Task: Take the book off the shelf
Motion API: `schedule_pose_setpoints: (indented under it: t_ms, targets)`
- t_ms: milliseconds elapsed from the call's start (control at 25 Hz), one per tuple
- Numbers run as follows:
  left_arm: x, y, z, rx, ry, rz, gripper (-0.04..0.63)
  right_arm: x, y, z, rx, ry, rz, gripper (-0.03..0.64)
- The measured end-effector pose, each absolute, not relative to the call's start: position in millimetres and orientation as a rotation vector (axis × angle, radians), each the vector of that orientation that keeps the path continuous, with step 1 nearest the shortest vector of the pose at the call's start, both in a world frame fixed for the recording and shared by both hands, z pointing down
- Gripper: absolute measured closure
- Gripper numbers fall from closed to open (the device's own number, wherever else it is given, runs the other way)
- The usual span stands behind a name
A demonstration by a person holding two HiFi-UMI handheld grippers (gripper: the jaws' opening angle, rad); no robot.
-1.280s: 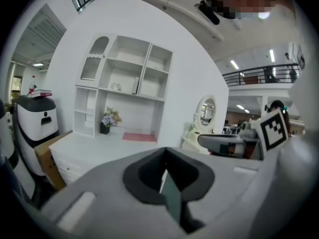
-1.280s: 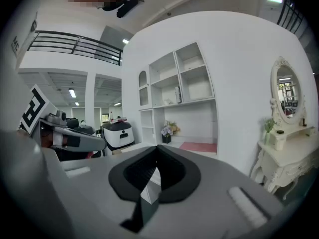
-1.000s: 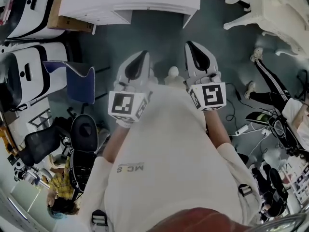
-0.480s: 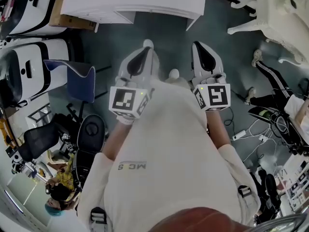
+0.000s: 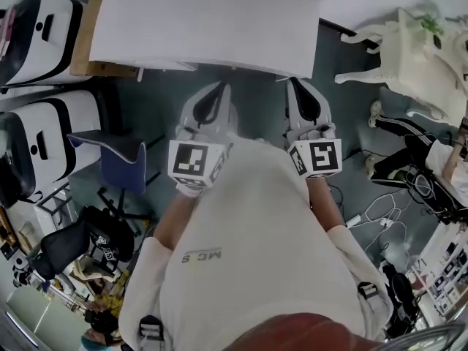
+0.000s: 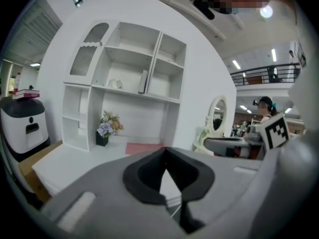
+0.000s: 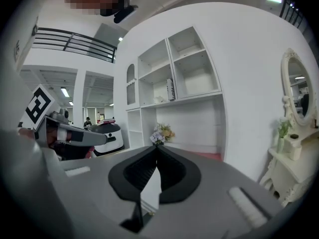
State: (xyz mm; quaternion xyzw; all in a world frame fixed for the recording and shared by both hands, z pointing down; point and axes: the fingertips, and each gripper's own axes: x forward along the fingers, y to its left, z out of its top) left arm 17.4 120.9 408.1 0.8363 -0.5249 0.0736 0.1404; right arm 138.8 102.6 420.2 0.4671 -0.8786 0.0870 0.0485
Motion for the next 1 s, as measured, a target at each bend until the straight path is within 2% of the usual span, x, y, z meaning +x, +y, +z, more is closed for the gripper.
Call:
schedule_pose_setpoints:
  t_ms: [440, 1000]
  targets:
    - [-58, -43, 376, 2.523, -1.416, 0.210, 0.593, 62, -60, 372, 1.583, -2.652, 0.167, 0.618]
    - [-55, -117, 351, 2.534, -1.374, 0.181, 0.592, 51, -127, 339, 1.632, -2.659, 0.142, 0.618]
